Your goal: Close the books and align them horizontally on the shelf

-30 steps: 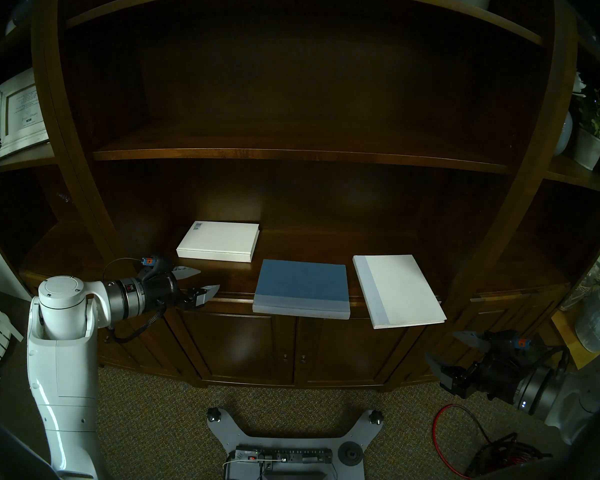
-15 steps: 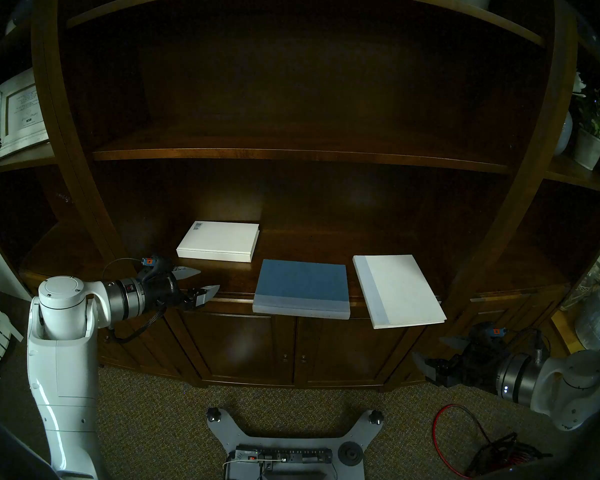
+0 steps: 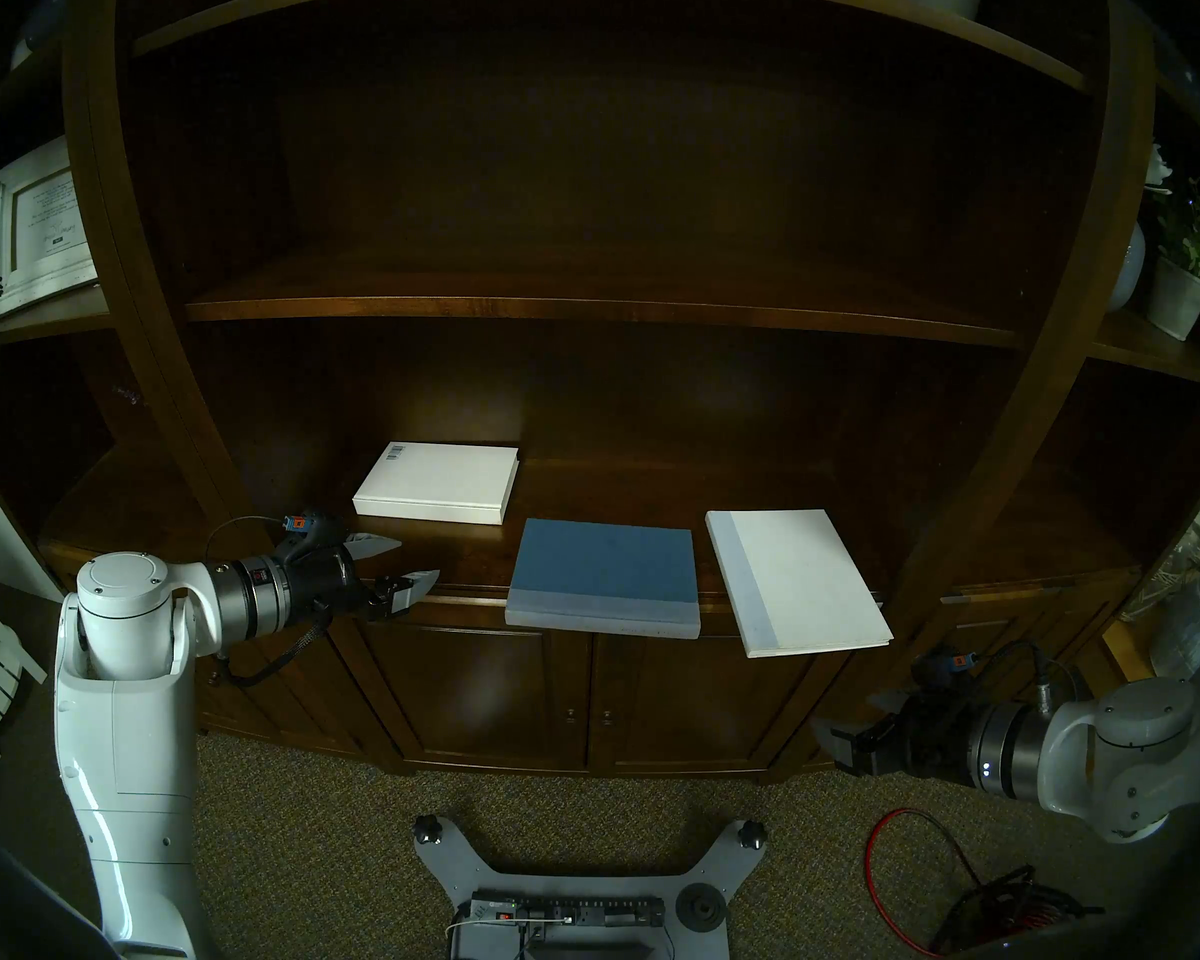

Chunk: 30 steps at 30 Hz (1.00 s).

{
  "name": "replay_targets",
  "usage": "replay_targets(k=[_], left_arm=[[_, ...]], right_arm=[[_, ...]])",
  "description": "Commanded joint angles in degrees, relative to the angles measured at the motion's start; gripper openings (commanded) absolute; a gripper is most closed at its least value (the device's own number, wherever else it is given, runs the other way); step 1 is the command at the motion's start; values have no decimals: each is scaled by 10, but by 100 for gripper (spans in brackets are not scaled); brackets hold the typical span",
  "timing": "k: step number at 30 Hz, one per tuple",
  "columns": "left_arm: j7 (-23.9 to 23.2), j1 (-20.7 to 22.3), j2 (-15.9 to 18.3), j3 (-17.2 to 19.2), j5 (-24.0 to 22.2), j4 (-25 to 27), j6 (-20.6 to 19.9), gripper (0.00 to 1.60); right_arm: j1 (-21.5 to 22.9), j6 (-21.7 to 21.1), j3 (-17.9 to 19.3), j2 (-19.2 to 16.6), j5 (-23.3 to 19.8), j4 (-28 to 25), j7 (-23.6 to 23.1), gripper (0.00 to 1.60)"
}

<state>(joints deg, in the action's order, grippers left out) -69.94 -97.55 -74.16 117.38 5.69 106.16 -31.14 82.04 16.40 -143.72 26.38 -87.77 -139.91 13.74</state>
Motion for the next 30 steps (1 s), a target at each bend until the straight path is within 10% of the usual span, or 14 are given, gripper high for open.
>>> replay_targets(k=[1, 30], left_arm=[[0, 11, 0, 0, -4, 10, 1, 160], [-1, 11, 1, 0, -3, 10, 2, 160]], right_arm=[[-4, -7, 16, -12, 36, -1, -33, 160], [-28, -156, 151, -174, 103, -1, -57, 160]])
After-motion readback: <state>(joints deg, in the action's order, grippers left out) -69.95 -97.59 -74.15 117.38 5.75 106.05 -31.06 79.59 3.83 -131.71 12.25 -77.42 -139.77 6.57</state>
